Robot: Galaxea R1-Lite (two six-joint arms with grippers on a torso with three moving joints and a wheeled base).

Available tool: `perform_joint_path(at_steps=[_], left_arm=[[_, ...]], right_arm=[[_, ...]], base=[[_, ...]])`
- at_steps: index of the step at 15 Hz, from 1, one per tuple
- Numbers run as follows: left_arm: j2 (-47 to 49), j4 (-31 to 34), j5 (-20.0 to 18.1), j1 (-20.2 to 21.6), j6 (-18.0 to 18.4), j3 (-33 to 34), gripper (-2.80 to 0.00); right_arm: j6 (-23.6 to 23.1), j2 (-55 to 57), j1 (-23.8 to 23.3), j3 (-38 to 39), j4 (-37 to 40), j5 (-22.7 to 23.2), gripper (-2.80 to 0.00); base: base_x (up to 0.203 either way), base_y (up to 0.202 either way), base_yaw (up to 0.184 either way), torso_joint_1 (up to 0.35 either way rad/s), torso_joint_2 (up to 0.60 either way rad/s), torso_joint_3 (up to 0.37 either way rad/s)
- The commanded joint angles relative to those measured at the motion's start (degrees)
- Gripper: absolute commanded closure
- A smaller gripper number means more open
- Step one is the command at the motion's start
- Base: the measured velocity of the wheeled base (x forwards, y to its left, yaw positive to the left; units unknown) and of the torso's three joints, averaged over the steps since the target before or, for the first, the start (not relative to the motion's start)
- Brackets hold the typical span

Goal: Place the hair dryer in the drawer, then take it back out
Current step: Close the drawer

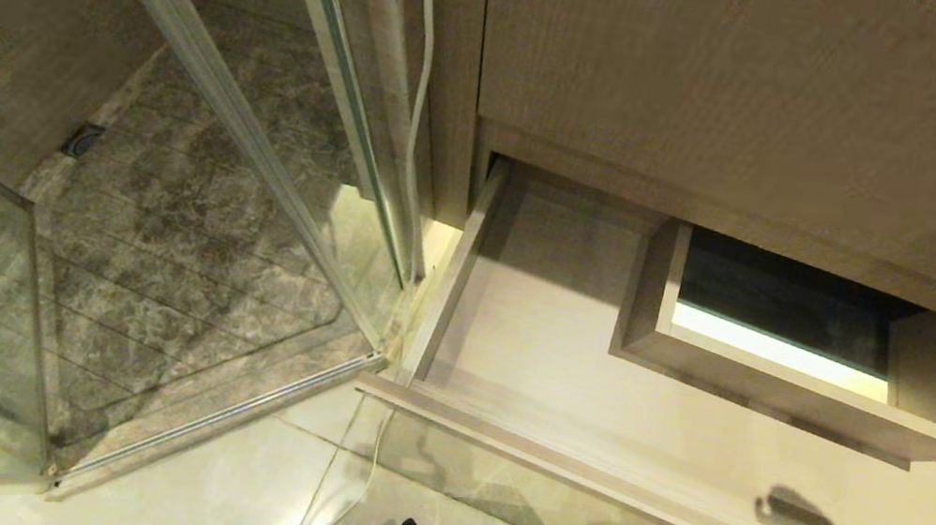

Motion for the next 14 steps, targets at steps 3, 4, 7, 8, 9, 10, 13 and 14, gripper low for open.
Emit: perform_joint_path(at_steps=[3, 4, 7, 8, 9, 10, 13, 14], left_arm=[[0.0, 0.0, 0.0, 0.0, 0.0, 0.0, 0.0], [0.0, 0.0, 0.0, 0.0, 0.0, 0.1, 0.0], [0.0, 0.0, 0.0, 0.0, 0.0, 0.1, 0.0], [0.0, 0.0, 0.0, 0.0, 0.0, 0.1, 0.0], [0.0, 0.0, 0.0, 0.0, 0.0, 0.1, 0.0], [0.0, 0.0, 0.0, -0.1, 0.0, 0.0, 0.0], [0.0, 0.0, 0.0, -0.1, 0.0, 0.1, 0.0], [0.0, 0.0, 0.0, 0.0, 0.0, 0.0, 0.0]], right_arm=[[-0.3, 8.6, 0.6, 1.0, -5.0, -2.1, 0.0], [-0.3, 9.9, 0.9, 1.4, -6.6, -2.1, 0.0], [-1.7, 13.8, 1.0, 1.1, -8.4, -2.8, 0.0], [-2.8, 14.7, 1.0, 1.1, -8.8, -3.6, 0.0], [-4.2, 15.5, 1.0, 1.4, -8.9, -4.5, 0.0], [-4.7, 16.2, 1.0, 1.5, -8.9, -4.7, 0.0], [-4.8, 17.8, 1.0, 1.4, -8.4, -7.5, 0.0], [-4.9, 18.4, 1.0, 1.7, -8.3, -8.4, 0.0]], base=[[0.0, 0.0, 0.0, 0.0, 0.0, 0.0], [0.0, 0.0, 0.0, 0.0, 0.0, 0.0], [0.0, 0.0, 0.0, 0.0, 0.0, 0.0], [0.0, 0.0, 0.0, 0.0, 0.0, 0.0], [0.0, 0.0, 0.0, 0.0, 0.0, 0.0], [0.0, 0.0, 0.0, 0.0, 0.0, 0.0], [0.0, 0.0, 0.0, 0.0, 0.0, 0.0], [0.0, 0.0, 0.0, 0.0, 0.0, 0.0]])
